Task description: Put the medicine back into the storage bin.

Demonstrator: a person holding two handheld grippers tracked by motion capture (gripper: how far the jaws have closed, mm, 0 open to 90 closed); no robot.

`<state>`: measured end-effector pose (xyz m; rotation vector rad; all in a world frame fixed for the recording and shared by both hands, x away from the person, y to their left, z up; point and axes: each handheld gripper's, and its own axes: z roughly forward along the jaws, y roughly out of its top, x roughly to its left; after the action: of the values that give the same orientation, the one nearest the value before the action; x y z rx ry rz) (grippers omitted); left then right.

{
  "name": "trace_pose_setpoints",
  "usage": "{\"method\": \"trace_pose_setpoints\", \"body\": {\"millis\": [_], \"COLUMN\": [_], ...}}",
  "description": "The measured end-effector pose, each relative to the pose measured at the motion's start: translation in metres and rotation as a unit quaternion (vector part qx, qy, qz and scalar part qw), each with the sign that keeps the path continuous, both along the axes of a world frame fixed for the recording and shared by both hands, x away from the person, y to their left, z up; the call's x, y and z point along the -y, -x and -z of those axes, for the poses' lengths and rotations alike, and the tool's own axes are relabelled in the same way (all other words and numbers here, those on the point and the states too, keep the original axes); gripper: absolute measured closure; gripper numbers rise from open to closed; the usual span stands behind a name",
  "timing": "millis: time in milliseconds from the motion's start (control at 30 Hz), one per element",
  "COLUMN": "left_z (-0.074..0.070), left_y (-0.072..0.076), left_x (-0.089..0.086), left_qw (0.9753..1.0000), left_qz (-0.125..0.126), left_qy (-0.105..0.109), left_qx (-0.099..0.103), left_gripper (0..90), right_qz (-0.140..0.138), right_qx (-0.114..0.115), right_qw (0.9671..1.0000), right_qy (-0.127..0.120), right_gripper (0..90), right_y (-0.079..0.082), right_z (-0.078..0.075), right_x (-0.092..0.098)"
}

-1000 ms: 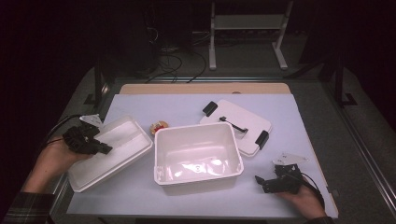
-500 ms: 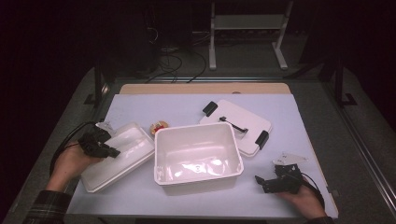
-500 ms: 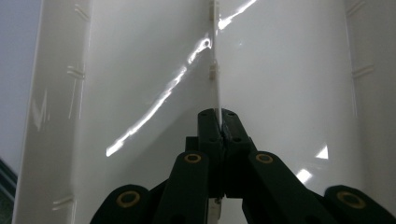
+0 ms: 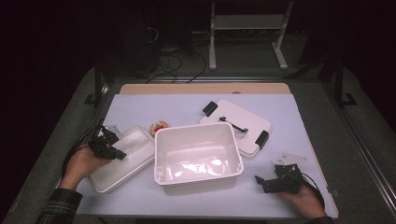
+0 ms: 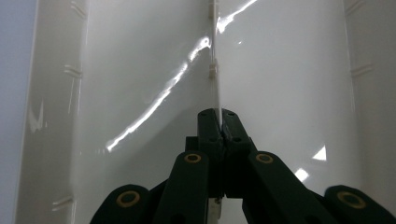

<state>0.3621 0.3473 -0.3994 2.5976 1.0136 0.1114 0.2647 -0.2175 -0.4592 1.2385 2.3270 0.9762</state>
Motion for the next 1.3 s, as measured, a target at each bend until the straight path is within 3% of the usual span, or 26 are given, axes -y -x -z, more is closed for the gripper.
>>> {"method": "trace_pose_setpoints", "body": {"millis": [300, 600, 800, 1000, 1300], "left_z": [0.005, 0.007, -0.001, -0.020, -0.040], "left_y": [-0.001, 0.000, 0.000, -0.007, -0.028], "left_x": [0.003, 0.001, 0.000, 0.007, 0.026], "left_qw": [0.9999, 0.9999, 0.9998, 0.9995, 0.9994], "left_qz": [0.002, -0.006, -0.017, -0.030, -0.023], "left_qy": [-0.011, -0.008, -0.002, 0.008, 0.001], "left_qx": [-0.006, -0.007, -0.003, 0.008, 0.026], "left_gripper": [87.7, 82.1, 64.3, 46.8, 33.3], "right_qz": [0.000, 0.000, 0.000, 0.000, 0.000], "right_qx": [0.000, 0.000, 0.000, 0.000, 0.000], "right_qw": [1.0000, 1.0000, 1.0000, 1.0000, 1.0000], "right_qy": [0.000, 0.000, 0.000, 0.000, 0.000], "right_gripper": [5.6, 5.6, 5.6, 5.6, 5.6], "right_y": [0.000, 0.000, 0.000, 0.000, 0.000], "right_z": [0.000, 0.000, 0.000, 0.000, 0.000], "right_x": [0.000, 0.000, 0.000, 0.000, 0.000]}}
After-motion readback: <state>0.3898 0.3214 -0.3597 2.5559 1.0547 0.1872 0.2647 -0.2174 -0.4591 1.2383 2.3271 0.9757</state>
